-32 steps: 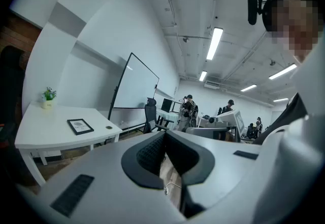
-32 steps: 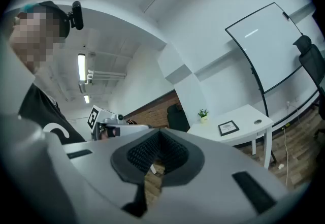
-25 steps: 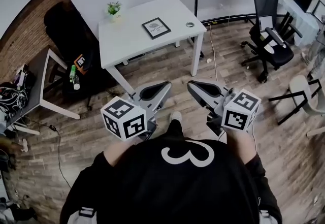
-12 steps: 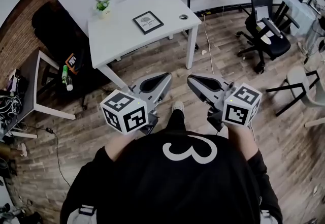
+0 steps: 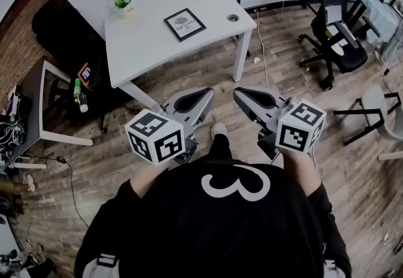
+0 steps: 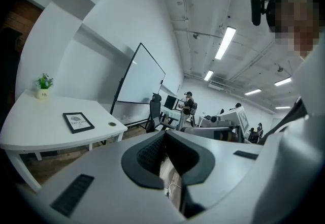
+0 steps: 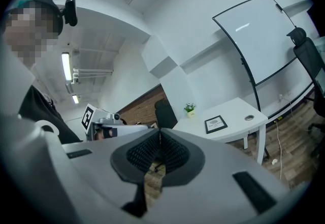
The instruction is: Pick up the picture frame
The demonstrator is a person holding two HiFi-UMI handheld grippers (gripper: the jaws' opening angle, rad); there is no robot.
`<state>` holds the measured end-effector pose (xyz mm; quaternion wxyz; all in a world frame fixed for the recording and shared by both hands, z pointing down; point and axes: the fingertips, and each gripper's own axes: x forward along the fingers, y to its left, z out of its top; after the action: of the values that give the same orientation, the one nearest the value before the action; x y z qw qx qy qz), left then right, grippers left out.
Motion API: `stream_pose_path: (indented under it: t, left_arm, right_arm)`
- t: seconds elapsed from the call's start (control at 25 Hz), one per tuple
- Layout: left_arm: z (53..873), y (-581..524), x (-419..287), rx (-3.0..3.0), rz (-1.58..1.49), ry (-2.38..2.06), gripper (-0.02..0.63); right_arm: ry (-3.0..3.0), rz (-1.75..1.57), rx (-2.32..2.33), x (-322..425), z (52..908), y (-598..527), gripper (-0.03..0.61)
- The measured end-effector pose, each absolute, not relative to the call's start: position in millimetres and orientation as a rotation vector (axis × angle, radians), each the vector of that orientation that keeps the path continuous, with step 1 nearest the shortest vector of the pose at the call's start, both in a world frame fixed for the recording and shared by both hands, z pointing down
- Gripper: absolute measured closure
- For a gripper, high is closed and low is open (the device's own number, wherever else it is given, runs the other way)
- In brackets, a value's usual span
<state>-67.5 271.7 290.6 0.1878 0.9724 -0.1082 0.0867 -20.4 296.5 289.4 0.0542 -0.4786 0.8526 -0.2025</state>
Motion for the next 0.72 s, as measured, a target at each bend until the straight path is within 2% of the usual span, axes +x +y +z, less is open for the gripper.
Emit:
stream_pose_path:
  t: [0.72]
  left_arm:
    - [289,96,5,2.679,0.231,-0.309,0.597]
  right_arm:
    - [2.574,-0.7,-1.479,56,292,127,0.554]
